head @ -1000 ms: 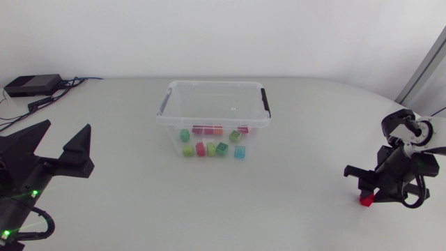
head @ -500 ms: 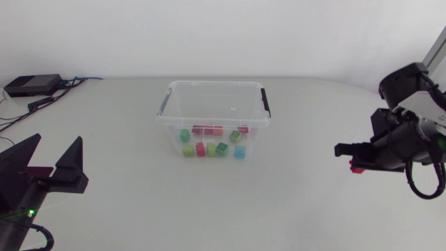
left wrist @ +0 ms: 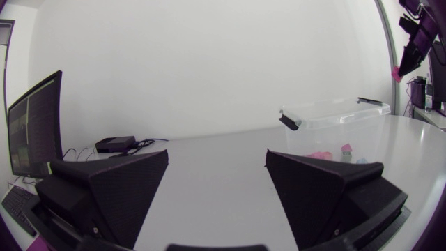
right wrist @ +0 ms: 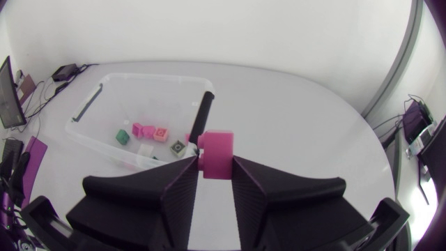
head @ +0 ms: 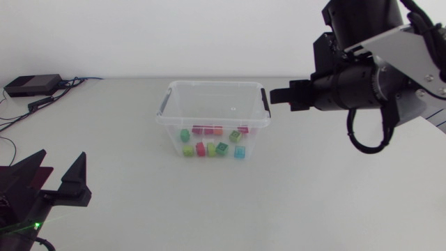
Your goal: Pick up the duplo bricks and place them in the container
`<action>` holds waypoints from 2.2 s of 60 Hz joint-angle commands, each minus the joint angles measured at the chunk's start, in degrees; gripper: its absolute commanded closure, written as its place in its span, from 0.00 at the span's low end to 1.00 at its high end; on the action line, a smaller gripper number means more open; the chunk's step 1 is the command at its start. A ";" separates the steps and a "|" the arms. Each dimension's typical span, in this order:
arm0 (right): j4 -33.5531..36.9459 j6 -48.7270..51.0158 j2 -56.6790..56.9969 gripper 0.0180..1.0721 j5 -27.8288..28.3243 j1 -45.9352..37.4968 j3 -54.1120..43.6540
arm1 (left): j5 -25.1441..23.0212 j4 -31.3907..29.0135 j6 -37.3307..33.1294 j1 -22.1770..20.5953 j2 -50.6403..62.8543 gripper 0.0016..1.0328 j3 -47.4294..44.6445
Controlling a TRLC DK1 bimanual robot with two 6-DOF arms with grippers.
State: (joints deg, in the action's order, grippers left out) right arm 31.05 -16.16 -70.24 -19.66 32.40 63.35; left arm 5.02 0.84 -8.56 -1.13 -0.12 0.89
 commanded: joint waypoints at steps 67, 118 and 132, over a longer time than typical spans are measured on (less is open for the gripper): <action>-51.79 21.26 1.51 0.05 0.15 1.70 -18.09 | -1.50 -0.67 1.61 5.96 -0.58 0.05 -0.89; -43.81 25.20 52.65 0.05 8.98 -24.79 -51.13 | -2.88 -0.62 3.79 4.63 -0.32 0.04 -0.89; -38.55 21.48 59.90 0.05 13.38 -27.92 -56.17 | -3.76 -0.71 5.75 3.19 -0.14 0.04 -0.89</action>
State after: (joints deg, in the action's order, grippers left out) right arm -8.67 7.51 -12.21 -7.18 5.41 9.48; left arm 1.76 0.23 -4.56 2.66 -0.12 0.89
